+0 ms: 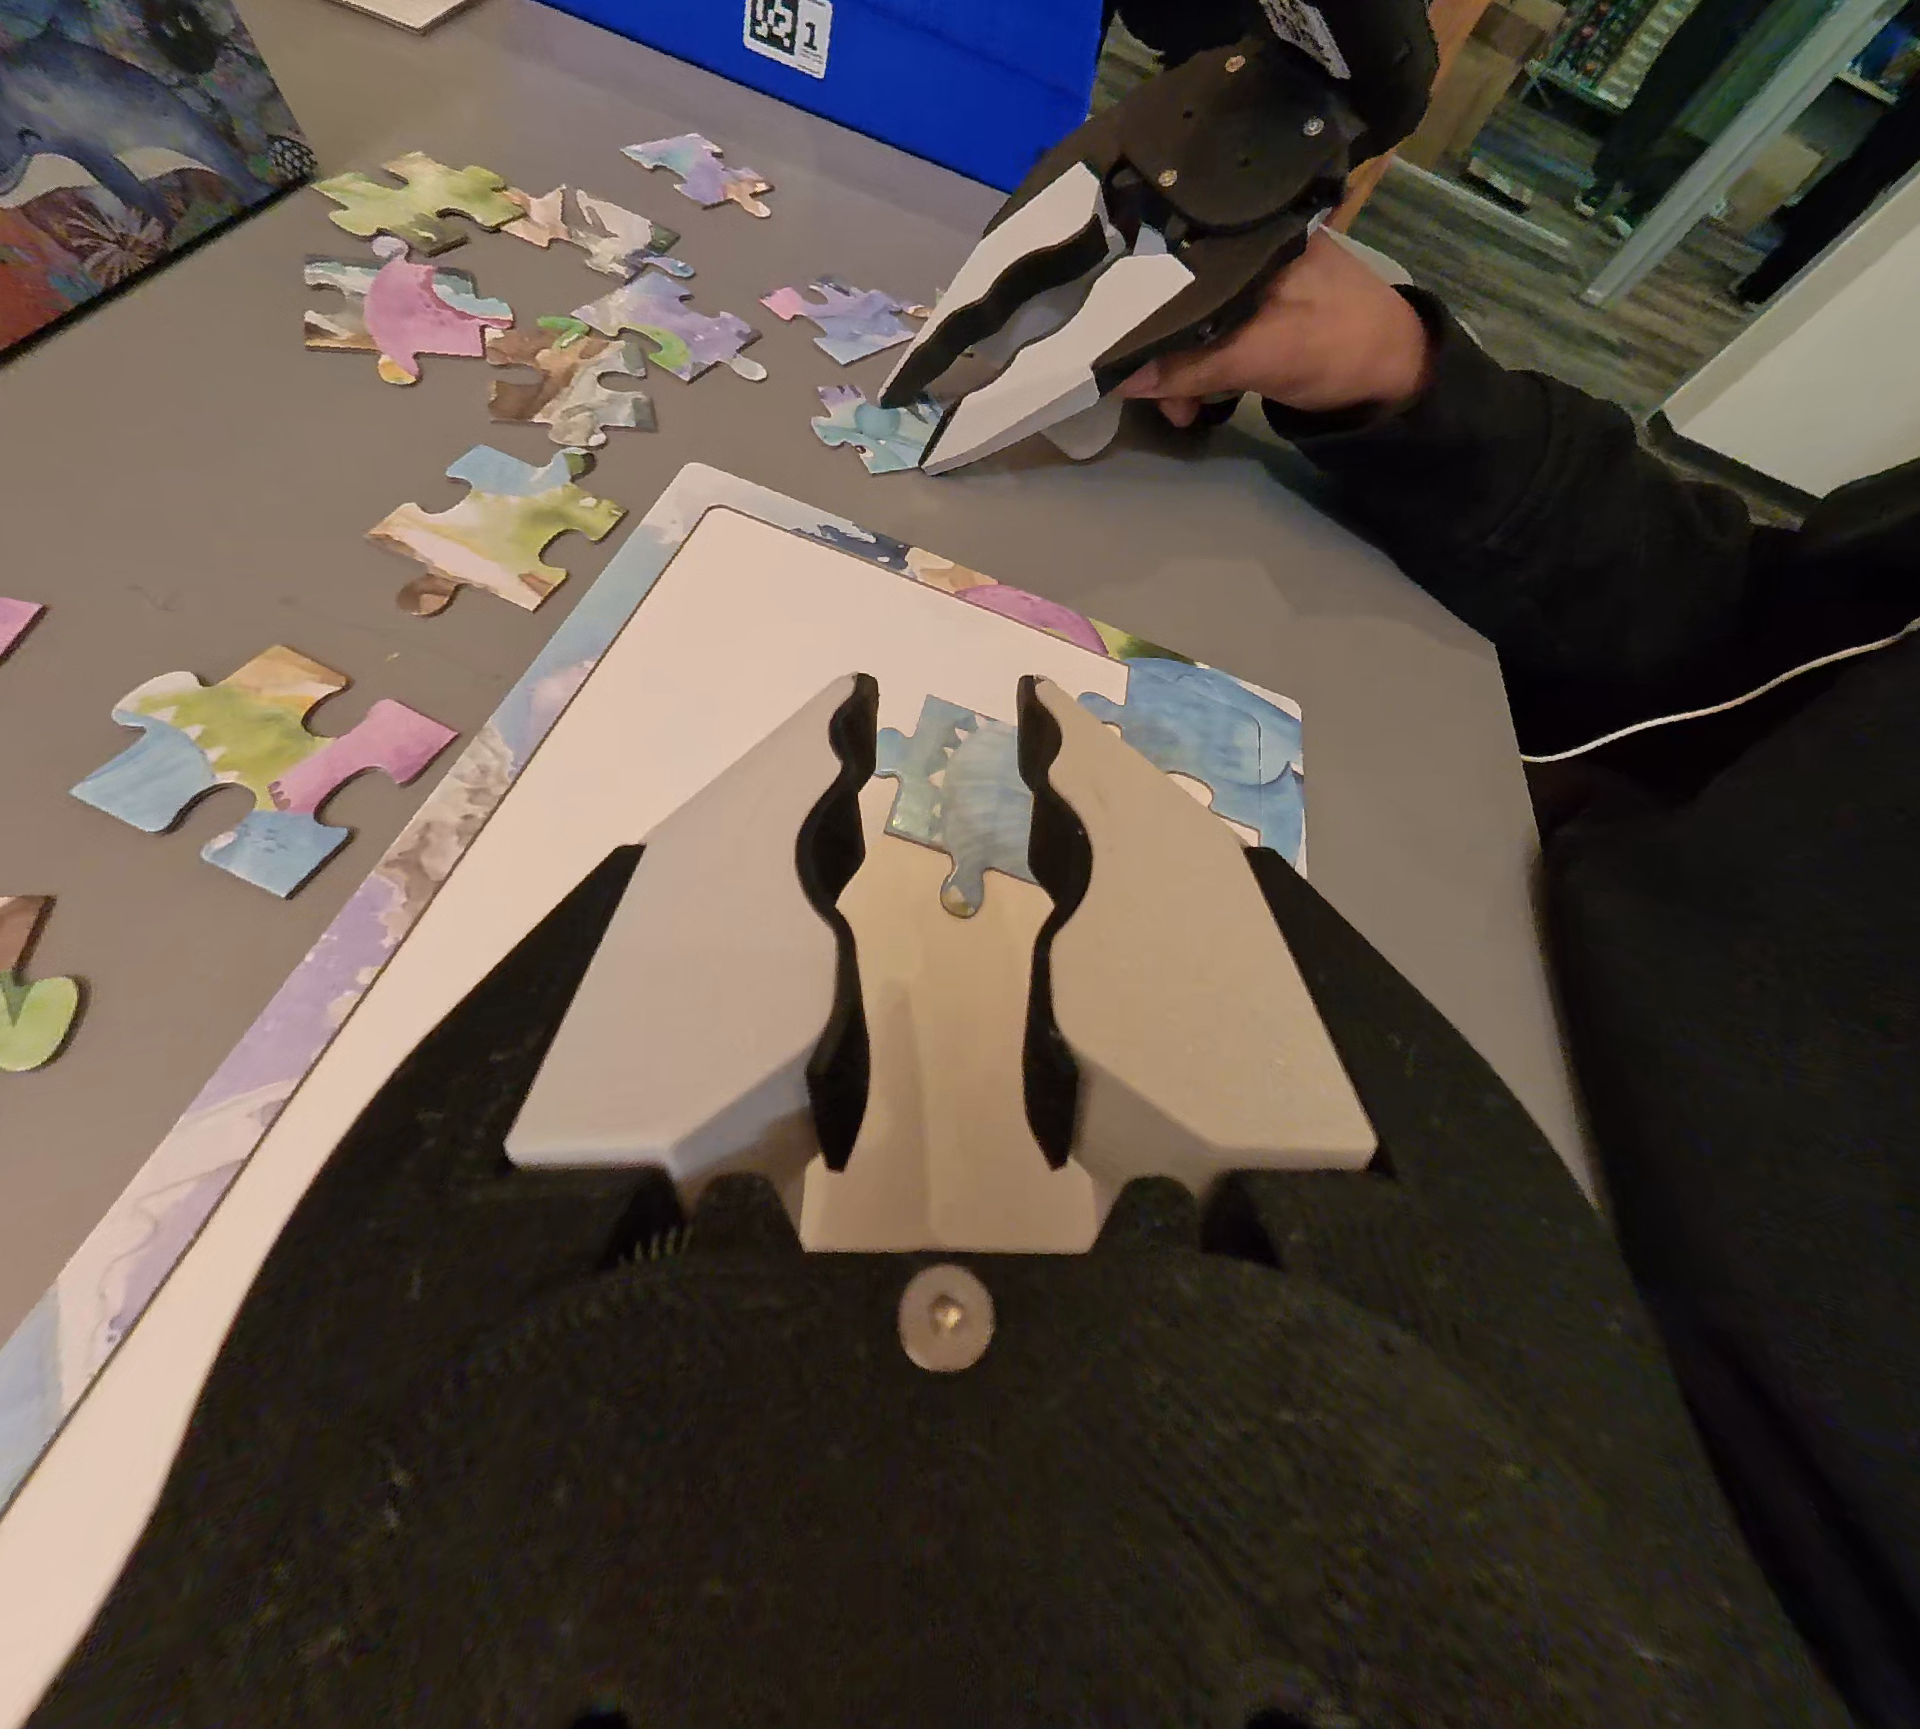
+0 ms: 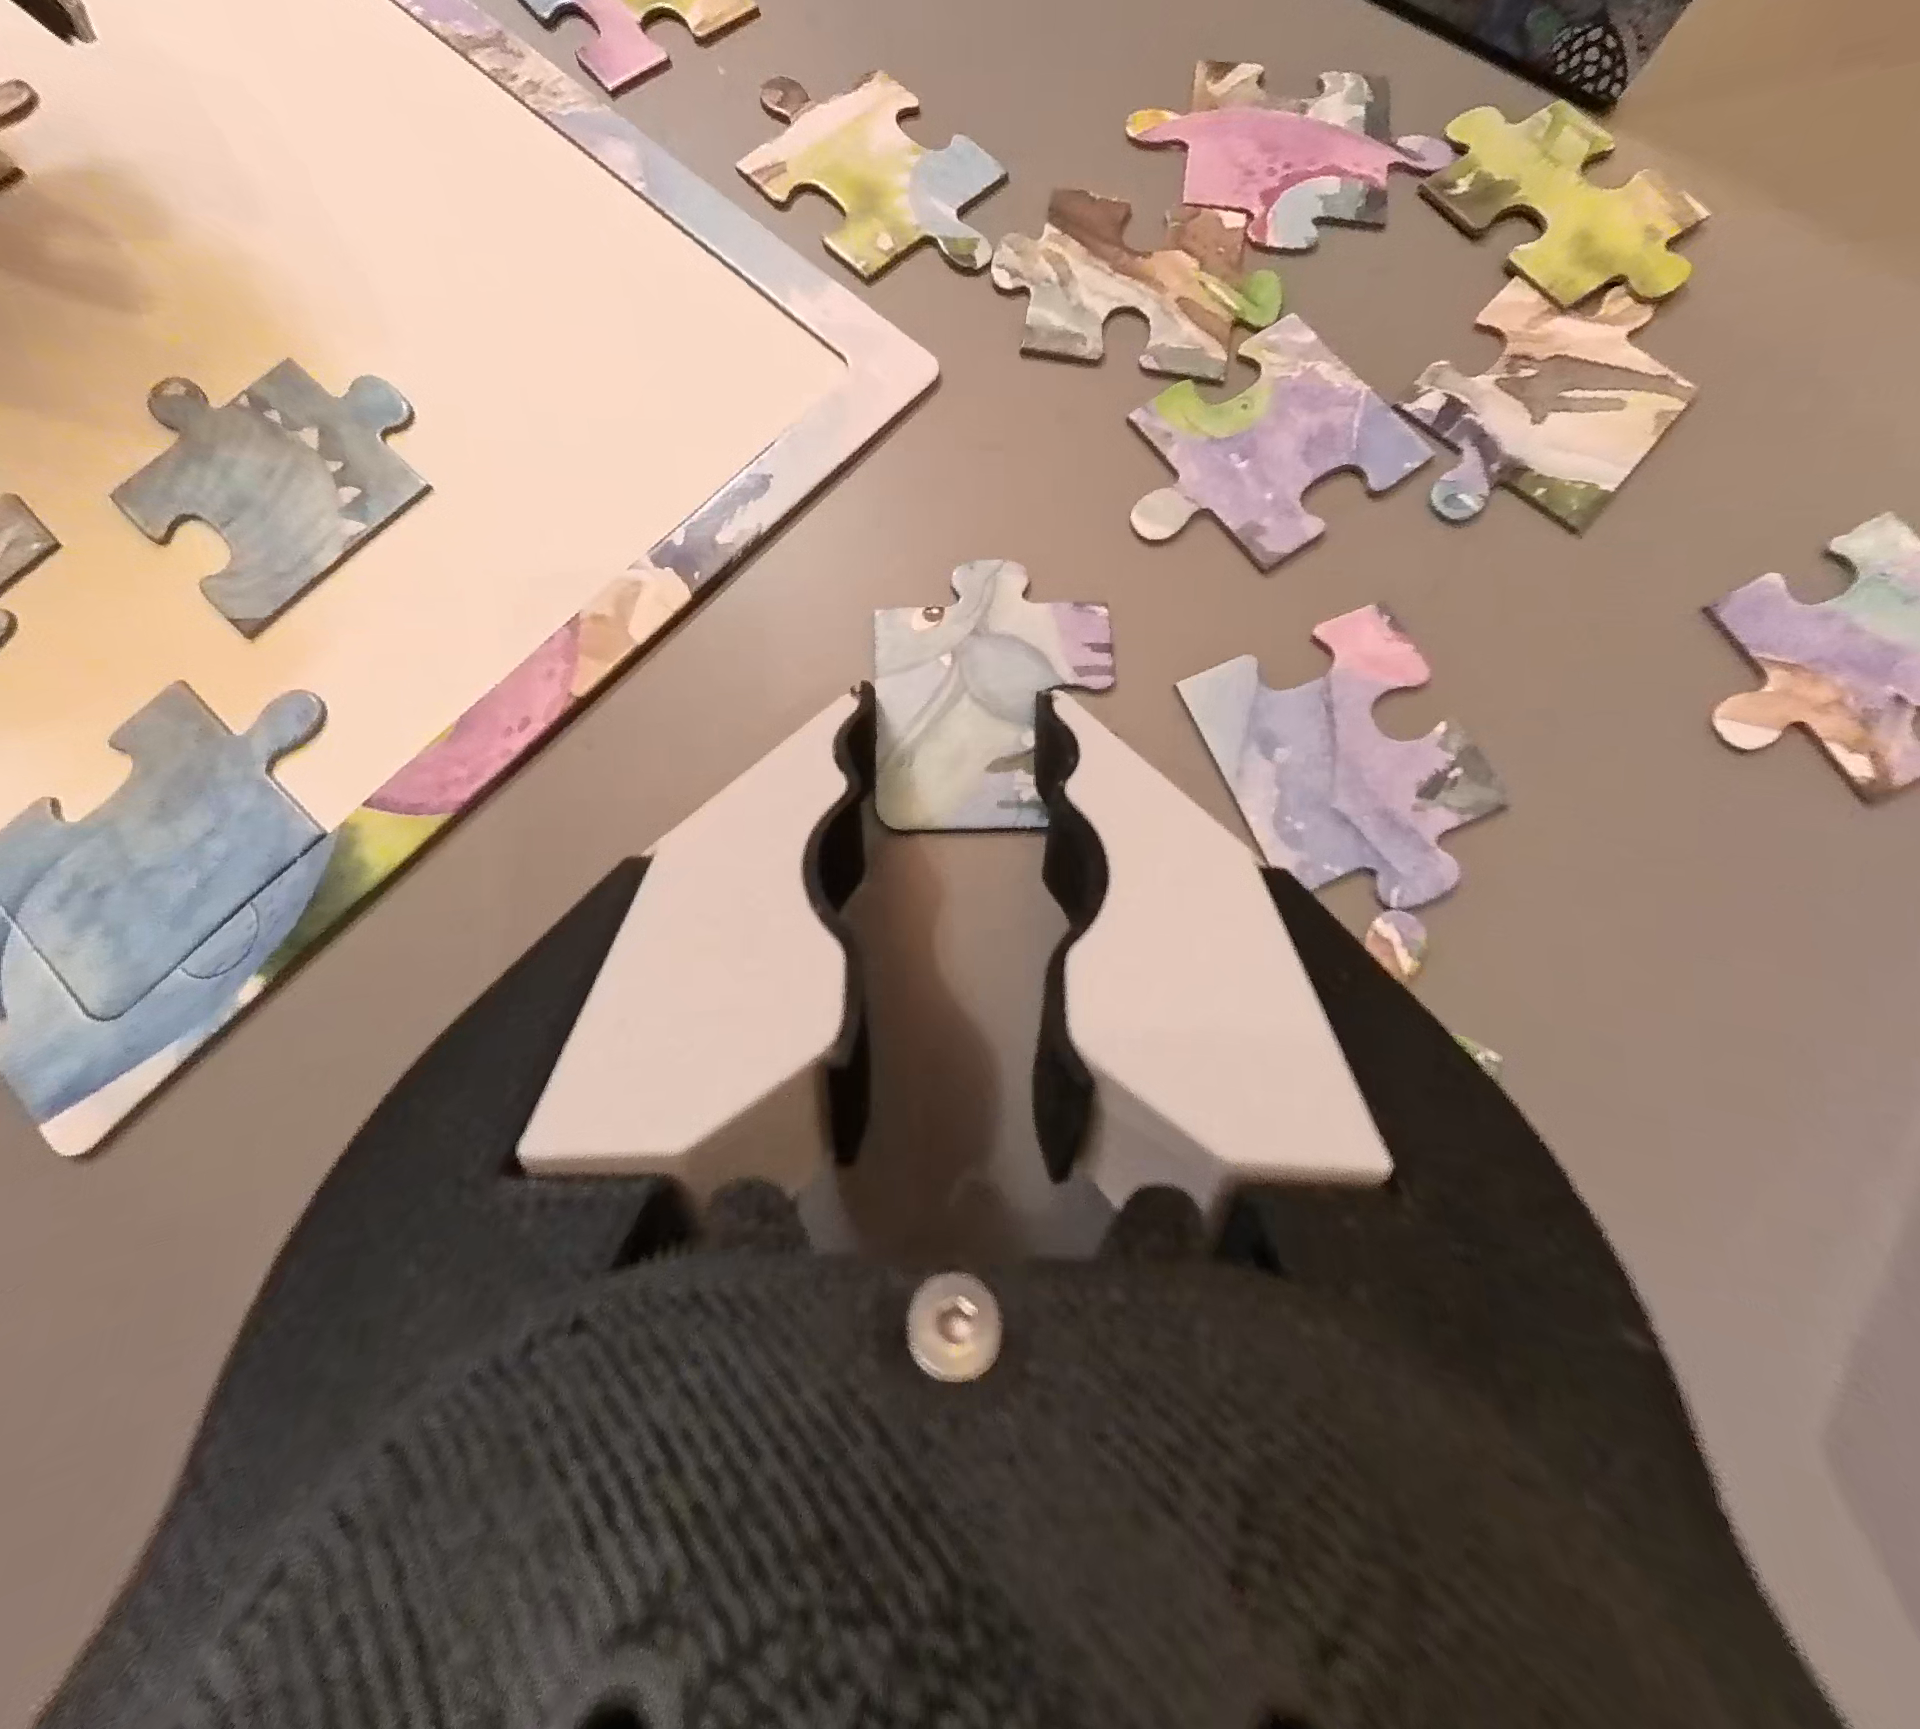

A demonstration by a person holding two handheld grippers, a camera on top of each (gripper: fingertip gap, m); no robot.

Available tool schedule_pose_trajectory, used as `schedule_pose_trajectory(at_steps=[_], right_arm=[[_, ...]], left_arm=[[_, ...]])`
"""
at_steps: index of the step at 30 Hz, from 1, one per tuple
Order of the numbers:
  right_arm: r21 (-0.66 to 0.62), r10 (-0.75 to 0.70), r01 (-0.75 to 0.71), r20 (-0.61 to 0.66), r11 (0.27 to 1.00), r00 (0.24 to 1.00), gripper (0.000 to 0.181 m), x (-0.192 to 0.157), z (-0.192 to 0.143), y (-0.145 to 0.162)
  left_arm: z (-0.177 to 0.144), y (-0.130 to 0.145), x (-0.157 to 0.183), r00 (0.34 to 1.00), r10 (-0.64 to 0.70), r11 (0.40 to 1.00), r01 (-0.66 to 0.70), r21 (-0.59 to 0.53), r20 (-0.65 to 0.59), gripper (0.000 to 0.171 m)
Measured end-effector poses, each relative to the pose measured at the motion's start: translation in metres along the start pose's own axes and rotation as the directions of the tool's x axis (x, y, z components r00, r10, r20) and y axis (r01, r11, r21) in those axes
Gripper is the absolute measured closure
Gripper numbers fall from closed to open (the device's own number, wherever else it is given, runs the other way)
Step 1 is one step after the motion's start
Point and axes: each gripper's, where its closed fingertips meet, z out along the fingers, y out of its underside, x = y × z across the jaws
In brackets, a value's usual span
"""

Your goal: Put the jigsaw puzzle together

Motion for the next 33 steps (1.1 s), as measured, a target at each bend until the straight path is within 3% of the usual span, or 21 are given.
schedule_pose_trajectory(at_steps=[17, 22, 25, 27, 30, 33], right_arm=[[0.003, -0.002, 0.002, 0.001, 1.0, 1.0, 0.15, -0.001, 0.001, -0.001], [0.146, -0.044, 0.04, 0.025, 0.989, 0.999, 0.145, -0.012, -0.011, -0.027], [0.238, -0.1, 0.082, 0.065, 0.968, 0.993, 0.147, -0.03, -0.018, -0.045], [0.276, -0.151, 0.11, 0.135, 0.955, 0.979, 0.145, -0.053, -0.018, -0.053], [0.27, -0.226, 0.157, 0.244, 0.95, 0.943, 0.144, -0.09, -0.011, -0.055], [0.219, -0.276, 0.212, 0.323, 0.952, 0.905, 0.142, -0.12, 0.0, -0.046]], left_arm=[[0.0, 0.001, 0.0, 1.0, -0.006, 1.0, 0.006, -0.002, -0.003, 0.146], [-0.002, 0.004, -0.003, 1.0, 0.015, 0.999, -0.014, -0.039, 0.014, 0.149], [-0.01, 0.018, -0.006, 0.999, 0.047, 0.986, -0.044, -0.158, 0.016, 0.153], [-0.01, 0.022, 0.0, 0.999, 0.038, 0.987, -0.043, -0.155, -0.032, 0.154], [-0.006, 0.026, 0.017, 0.992, 0.011, 0.983, -0.034, -0.18, -0.128, 0.144], [0.0, 0.044, 0.014, 0.994, 0.063, 0.958, -0.086, -0.275, -0.089, 0.126]])
